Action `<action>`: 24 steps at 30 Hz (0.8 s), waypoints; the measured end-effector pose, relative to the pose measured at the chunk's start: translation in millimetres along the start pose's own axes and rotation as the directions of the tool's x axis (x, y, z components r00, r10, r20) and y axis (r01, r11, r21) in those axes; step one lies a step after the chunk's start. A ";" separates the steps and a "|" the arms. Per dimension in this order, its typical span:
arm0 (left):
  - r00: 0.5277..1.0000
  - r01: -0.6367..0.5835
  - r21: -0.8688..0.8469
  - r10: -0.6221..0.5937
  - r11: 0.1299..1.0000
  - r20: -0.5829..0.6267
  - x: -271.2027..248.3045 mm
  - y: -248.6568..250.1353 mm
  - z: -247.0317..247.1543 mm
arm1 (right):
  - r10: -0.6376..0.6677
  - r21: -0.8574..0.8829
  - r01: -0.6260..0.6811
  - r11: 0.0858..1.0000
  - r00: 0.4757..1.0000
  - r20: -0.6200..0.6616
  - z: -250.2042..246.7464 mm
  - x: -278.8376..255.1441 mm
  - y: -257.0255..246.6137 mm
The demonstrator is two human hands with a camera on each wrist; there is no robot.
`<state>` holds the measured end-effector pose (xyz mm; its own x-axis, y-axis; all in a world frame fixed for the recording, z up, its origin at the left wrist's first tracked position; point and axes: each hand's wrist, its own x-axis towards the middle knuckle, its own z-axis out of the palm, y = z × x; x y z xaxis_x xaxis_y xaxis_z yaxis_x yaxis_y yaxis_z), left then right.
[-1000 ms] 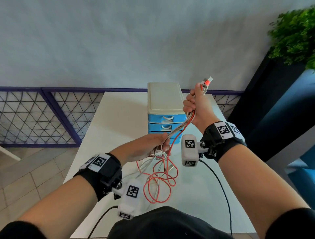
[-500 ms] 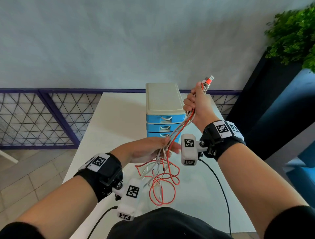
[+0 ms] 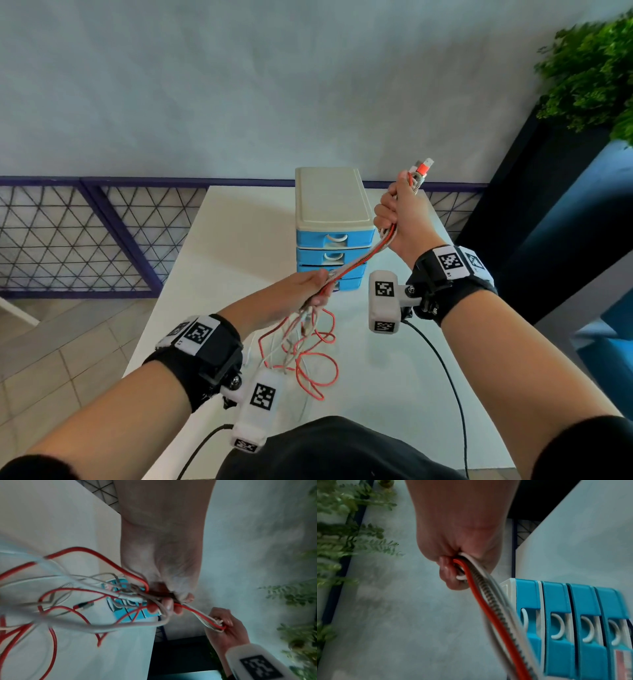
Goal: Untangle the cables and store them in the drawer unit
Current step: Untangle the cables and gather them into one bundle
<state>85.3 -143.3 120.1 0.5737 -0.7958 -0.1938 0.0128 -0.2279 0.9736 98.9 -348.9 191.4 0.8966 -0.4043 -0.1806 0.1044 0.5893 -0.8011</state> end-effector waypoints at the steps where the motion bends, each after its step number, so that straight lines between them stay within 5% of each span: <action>1: 0.999 -0.022 0.118 0.027 0.993 -0.041 0.9 0.2 -2.3 | 0.006 -0.071 -0.005 0.997 1.000 0.013 0.7 -0.4 1.3; 4: 0.988 -0.011 0.491 0.083 0.871 -0.126 7.3 4.1 -10.2 | 0.040 -0.380 -0.005 0.925 0.996 0.084 1.9 -2.4 5.7; 6: 0.975 0.049 0.716 0.124 0.696 -0.187 11.0 8.1 -16.4 | 0.098 -0.551 0.005 0.835 0.983 0.158 1.2 -6.8 8.9; 8: 0.947 0.060 0.845 0.237 0.532 -0.216 12.7 15.5 -21.5 | 0.186 -0.650 0.009 0.760 0.955 0.230 1.8 -13.2 12.6; 10: 0.913 0.029 0.879 0.346 0.476 -0.217 13.3 24.8 -26.0 | 0.294 -0.703 -0.021 0.711 0.917 0.270 3.4 -19.3 14.9; 19: 0.856 -0.117 0.744 0.447 0.657 -0.260 11.4 38.2 -34.3 | 0.624 -0.698 -0.218 0.682 0.671 0.400 10.6 -38.1 21.7; 24: 0.904 -0.151 0.617 0.360 0.773 -0.230 7.6 43.3 -32.7 | 0.713 -0.727 -0.262 0.635 0.562 0.420 1.5 -40.9 26.1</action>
<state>117.0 -140.9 164.7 0.7117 -0.6725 0.2030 -0.5817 -0.4021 0.7071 65.6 -316.0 178.8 0.7589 0.4866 -0.4328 -0.4812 -0.0289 -0.8762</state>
